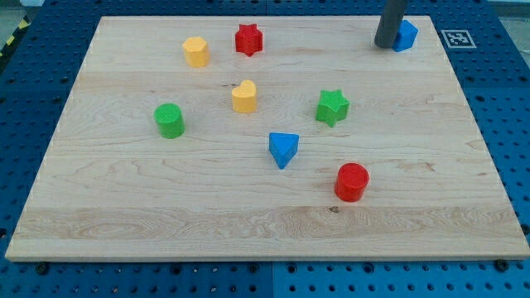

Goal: Move your arm to the red star

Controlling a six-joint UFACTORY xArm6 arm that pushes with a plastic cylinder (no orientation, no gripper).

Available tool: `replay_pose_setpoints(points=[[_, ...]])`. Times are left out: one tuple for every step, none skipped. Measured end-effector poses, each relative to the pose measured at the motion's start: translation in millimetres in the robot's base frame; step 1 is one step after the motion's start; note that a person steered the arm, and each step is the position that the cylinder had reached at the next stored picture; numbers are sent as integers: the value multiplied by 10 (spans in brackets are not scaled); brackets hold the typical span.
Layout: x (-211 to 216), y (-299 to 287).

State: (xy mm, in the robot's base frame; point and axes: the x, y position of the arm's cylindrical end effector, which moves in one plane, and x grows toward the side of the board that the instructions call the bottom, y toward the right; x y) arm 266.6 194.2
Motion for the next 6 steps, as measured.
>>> replay_pose_setpoints(points=[[-4,-480],[-207,-1149],[-552,-1738],[-510,-2825],[-349,-3545],[-335,-3449]])
